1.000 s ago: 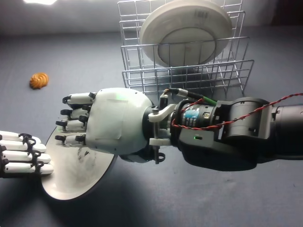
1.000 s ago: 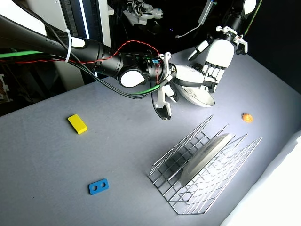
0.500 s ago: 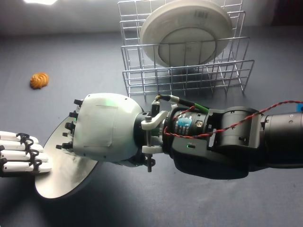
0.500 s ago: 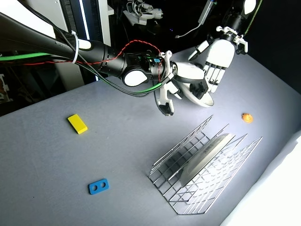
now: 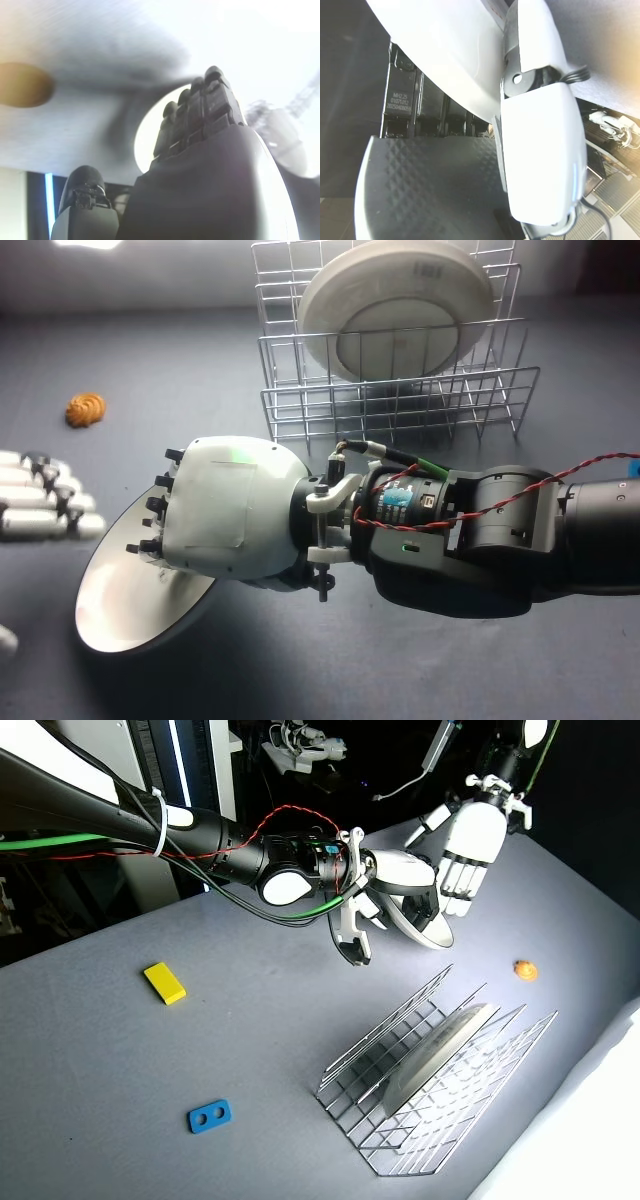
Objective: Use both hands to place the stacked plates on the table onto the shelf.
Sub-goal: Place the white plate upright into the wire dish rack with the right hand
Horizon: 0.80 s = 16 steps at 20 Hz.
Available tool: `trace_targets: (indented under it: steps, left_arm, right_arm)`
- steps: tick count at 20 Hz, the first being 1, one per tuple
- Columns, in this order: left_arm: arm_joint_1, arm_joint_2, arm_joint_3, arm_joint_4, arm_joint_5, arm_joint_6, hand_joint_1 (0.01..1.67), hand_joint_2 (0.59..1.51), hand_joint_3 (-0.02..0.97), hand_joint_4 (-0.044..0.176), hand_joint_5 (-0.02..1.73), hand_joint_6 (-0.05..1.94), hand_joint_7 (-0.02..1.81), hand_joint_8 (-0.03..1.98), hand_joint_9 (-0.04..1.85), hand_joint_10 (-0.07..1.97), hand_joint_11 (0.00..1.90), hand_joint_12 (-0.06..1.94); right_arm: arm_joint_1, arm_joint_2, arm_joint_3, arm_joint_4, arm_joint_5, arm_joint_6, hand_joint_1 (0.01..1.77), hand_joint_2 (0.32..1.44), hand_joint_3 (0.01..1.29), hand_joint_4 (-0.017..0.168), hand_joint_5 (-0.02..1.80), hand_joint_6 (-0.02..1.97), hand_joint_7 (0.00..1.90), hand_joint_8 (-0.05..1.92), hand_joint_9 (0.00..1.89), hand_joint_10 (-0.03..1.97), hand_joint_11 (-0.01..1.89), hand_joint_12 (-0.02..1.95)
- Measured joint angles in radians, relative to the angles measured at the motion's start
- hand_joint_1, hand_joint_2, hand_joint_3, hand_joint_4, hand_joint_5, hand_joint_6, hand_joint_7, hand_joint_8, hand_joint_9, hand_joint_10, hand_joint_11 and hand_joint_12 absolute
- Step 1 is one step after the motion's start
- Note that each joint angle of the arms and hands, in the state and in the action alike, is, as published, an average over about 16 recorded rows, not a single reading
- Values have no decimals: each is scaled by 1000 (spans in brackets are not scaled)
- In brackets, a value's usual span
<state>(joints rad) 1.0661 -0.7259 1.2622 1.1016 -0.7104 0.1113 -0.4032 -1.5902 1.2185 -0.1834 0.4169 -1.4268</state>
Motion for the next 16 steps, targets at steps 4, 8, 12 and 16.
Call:
trace_targets:
  steps: [4, 8, 12, 16]
  left_arm:
    - [-44, 17, 12, -36, 3, 0, 16, 1100, 15, 4, 17, 11, 14, -1, 17, 11, 16, 12]
    - [-81, 31, 28, -56, 7, 0, 16, 1095, 15, 3, 19, 12, 17, -1, 19, 12, 16, 12]
    - [-101, 41, 44, -65, 13, -1, 16, 1091, 14, 4, 20, 12, 18, -1, 21, 12, 15, 12]
    - [-114, 48, 58, -70, 22, -1, 16, 1088, 14, 3, 20, 12, 19, -2, 22, 11, 15, 12]
  right_arm:
    - [1, 9, -3, 15, 12, -2, 1282, 977, 14, -5, 779, 753, 925, 822, 1007, 1026, 903, 1073]
    - [7, 25, -16, 38, 32, -5, 1289, 978, 14, -2, 803, 793, 945, 874, 1000, 1029, 886, 1089]
    - [16, 47, -44, 70, 56, -8, 1300, 980, 14, 1, 828, 884, 971, 902, 990, 1041, 876, 1100]
    - [26, 76, -81, 105, 80, -10, 1312, 984, 14, 1, 845, 981, 990, 926, 988, 1047, 878, 1090]
